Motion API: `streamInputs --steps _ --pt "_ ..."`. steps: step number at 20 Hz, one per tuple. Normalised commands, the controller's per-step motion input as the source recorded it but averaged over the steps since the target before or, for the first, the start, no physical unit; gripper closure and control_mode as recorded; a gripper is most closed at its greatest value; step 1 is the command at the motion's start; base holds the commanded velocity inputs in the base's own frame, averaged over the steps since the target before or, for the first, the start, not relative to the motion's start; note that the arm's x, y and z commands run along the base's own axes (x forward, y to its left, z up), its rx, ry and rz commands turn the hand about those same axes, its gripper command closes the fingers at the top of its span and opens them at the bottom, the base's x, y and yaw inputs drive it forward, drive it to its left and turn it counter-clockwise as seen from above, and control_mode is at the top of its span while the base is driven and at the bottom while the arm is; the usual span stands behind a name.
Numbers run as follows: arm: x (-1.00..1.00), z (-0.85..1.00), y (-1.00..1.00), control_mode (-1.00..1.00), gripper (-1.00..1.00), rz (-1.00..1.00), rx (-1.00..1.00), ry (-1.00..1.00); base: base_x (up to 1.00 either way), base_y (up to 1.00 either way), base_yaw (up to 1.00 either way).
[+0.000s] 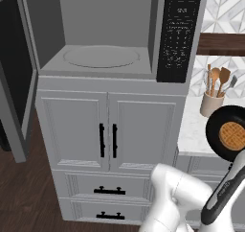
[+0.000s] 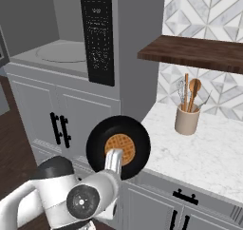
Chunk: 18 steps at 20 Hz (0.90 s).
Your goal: Open the microwave, place the bowl with waffle inside the microwave, then close the microwave door and turn it on.
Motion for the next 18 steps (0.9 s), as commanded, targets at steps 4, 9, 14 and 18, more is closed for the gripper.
streamInputs --steps 4,9,14,18 --pt "-0.68 0.77 0.72 -1.0 1.0 0.01 -0.01 0.12 0.0 0.0 0.0" --pt "-0.32 0.84 0.9 -1.0 1.0 0.07 -0.09 0.26 0.0 0.0 0.0" --pt "-0.03 0.62 0.96 -1.0 1.0 0.03 -0.08 0.06 0.0 0.0 0.0" --pt "0.0 0.2 0.69 -1.0 1.0 -0.06 0.0 -0.38 0.0 0.0 0.0"
